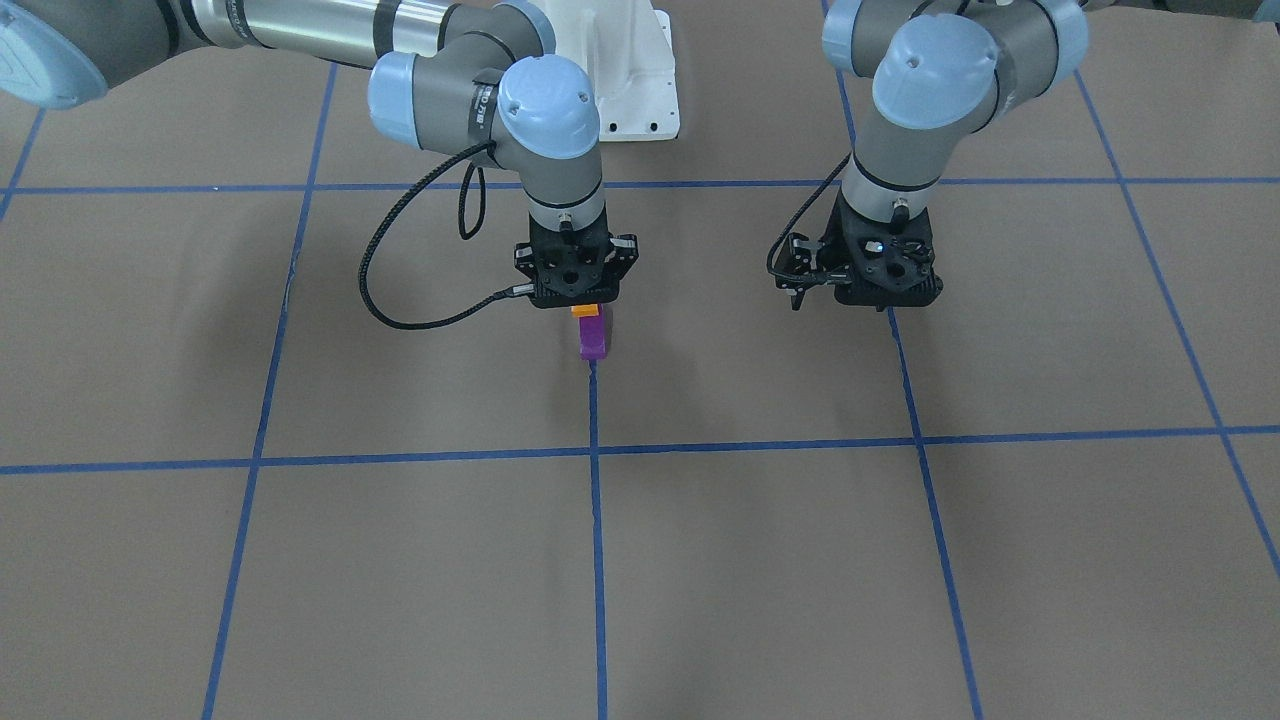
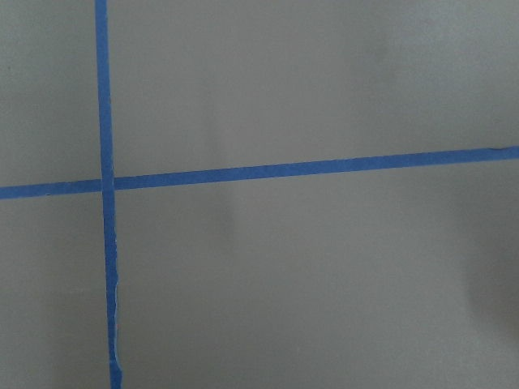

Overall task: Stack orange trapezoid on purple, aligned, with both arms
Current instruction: 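Align and lower the orange block onto the purple block with the right gripper, then open the right gripper and lift it off the stacked blocks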

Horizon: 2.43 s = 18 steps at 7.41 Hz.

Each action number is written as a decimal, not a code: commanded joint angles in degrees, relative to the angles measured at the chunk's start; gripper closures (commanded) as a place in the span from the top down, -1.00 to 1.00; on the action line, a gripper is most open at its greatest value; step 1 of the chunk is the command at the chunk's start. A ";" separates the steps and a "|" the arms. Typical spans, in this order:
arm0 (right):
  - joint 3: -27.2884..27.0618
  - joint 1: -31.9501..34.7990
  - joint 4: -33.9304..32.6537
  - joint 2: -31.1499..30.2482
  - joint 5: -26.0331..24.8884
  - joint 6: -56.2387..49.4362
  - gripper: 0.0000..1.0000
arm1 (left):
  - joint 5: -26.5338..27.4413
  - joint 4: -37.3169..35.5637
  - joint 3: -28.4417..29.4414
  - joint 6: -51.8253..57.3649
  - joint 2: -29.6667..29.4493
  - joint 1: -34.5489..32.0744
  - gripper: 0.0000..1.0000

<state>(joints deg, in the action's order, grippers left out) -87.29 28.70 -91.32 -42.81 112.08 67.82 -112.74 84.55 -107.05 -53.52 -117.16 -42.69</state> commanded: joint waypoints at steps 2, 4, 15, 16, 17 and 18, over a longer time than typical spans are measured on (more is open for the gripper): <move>0.27 -0.67 0.00 0.35 -1.42 0.29 -1.00 | -0.02 0.00 -0.09 0.00 0.00 -0.02 1.00; 0.80 -1.63 0.09 0.36 -3.16 0.38 -1.00 | -0.02 0.00 -0.09 0.00 0.00 -0.03 1.00; 0.98 -2.51 0.09 0.35 -5.29 0.29 0.99 | -0.02 0.00 -0.17 -0.79 -0.18 0.24 1.00; 0.28 -2.43 0.09 0.36 -5.12 0.29 1.00 | 0.06 0.00 -0.17 -0.79 -0.27 0.24 1.00; -1.20 -1.82 0.09 0.36 -4.68 0.21 1.00 | -0.02 0.00 -0.26 -0.71 -0.27 0.24 1.00; -4.52 0.28 -0.78 -0.69 -3.37 0.03 1.00 | -0.11 0.00 -1.04 0.16 -0.09 -0.37 1.00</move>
<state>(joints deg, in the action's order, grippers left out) -88.77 27.22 -91.45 -42.72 107.59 68.01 -112.76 84.55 -107.47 -54.06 -117.36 -42.58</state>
